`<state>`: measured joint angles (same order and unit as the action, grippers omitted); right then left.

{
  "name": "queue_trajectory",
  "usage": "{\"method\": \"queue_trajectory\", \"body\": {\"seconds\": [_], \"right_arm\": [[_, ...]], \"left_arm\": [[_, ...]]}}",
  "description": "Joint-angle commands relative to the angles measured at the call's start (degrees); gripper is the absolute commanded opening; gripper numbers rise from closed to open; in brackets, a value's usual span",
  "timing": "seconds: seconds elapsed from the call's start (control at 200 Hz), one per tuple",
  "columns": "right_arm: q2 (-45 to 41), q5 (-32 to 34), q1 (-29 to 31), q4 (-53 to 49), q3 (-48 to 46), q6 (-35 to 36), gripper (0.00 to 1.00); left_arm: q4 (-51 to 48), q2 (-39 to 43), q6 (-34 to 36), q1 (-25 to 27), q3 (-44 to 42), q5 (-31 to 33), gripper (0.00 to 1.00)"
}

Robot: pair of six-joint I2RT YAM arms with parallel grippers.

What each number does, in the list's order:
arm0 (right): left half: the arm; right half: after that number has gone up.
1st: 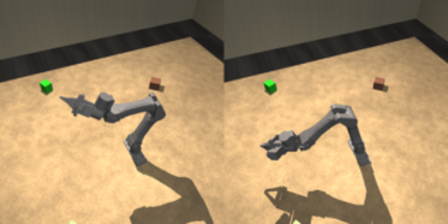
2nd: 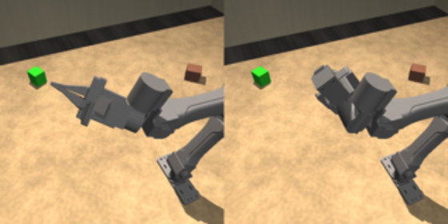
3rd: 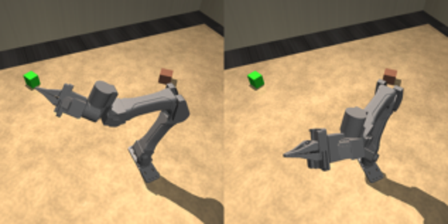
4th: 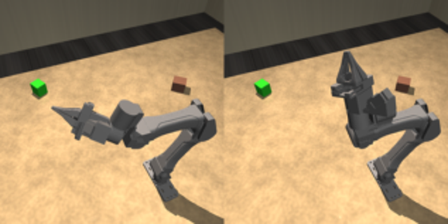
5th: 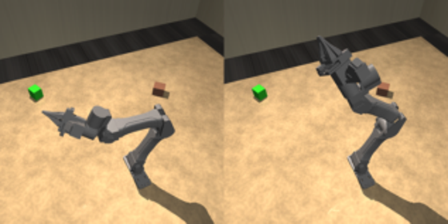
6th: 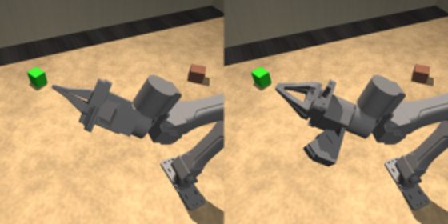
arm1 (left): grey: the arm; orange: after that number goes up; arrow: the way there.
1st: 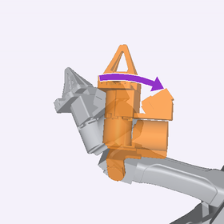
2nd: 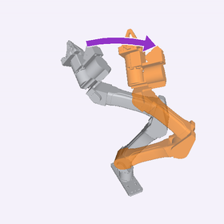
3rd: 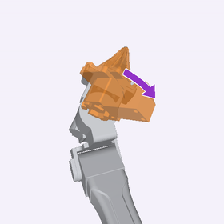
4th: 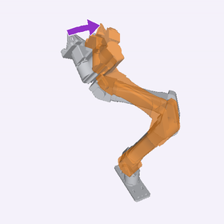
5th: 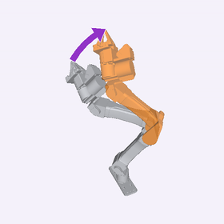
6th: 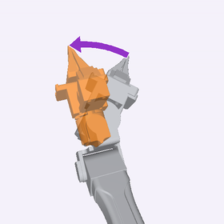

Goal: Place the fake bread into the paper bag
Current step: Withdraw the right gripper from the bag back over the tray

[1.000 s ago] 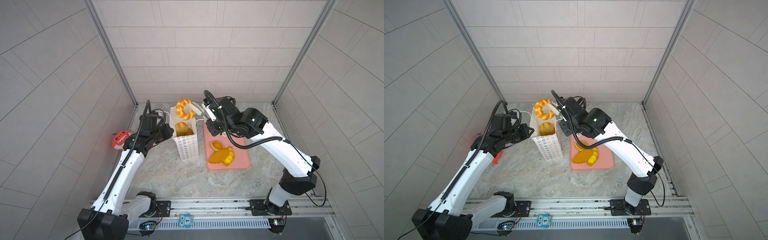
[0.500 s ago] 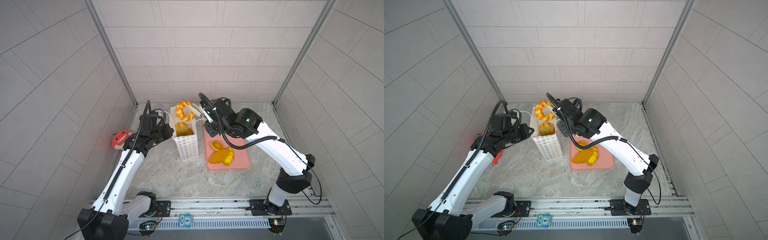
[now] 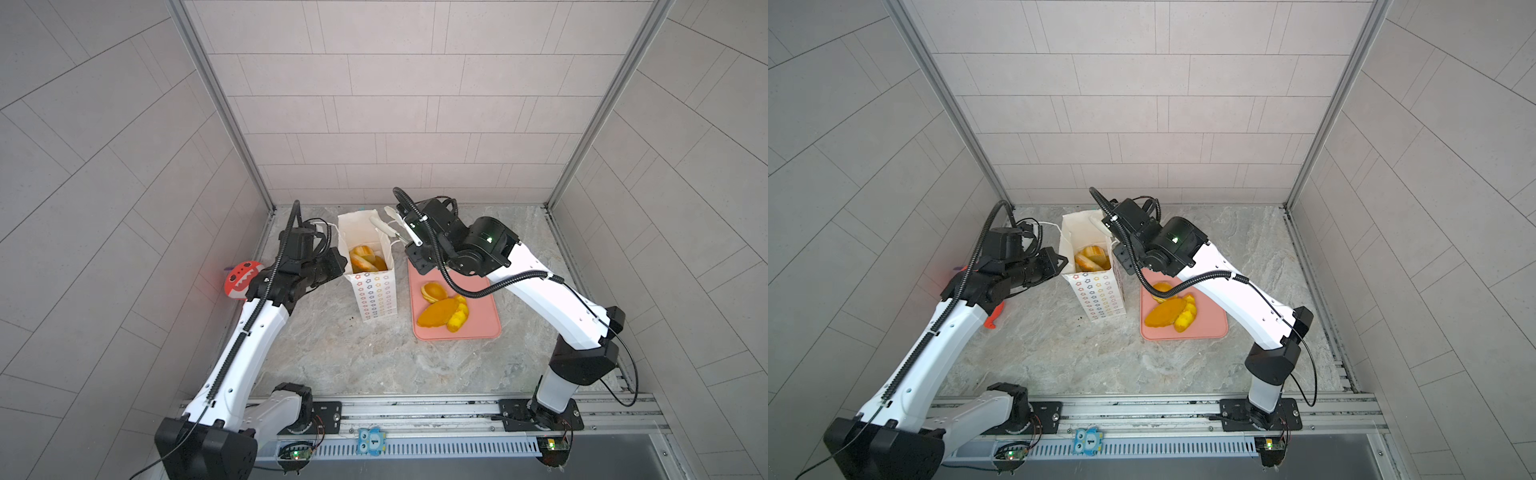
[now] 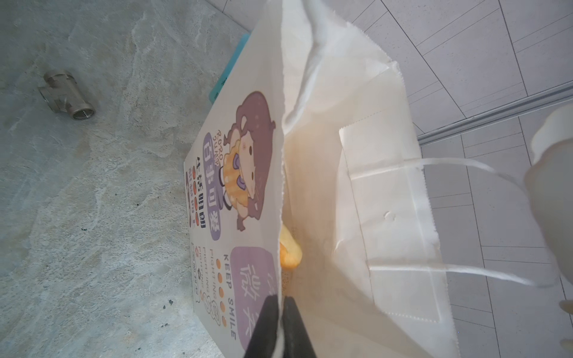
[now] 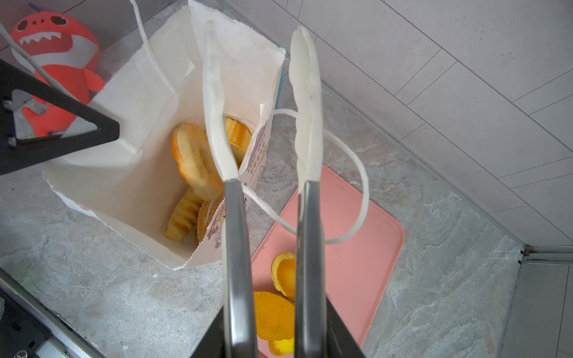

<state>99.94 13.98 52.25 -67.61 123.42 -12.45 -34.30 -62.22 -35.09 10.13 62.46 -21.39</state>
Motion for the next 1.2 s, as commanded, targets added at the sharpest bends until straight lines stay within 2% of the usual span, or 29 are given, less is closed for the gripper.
{"method": "queue_trajectory", "body": {"seconds": [0.0,0.751,1.196], "right_arm": [[-0.65,1.57,0.49,0.29,1.57,0.00,0.40],[-5.84,8.09,0.22,1.74,1.19,0.47,0.38],[-13.85,8.79,-5.10,3.52,-7.56,-1.31,0.38]], "left_arm": [[-0.58,1.28,0.32,0.22,1.60,0.21,0.10],[-0.54,1.14,0.35,0.16,1.47,0.21,0.10],[-0.50,0.89,0.35,0.21,1.58,0.12,0.10]]}}
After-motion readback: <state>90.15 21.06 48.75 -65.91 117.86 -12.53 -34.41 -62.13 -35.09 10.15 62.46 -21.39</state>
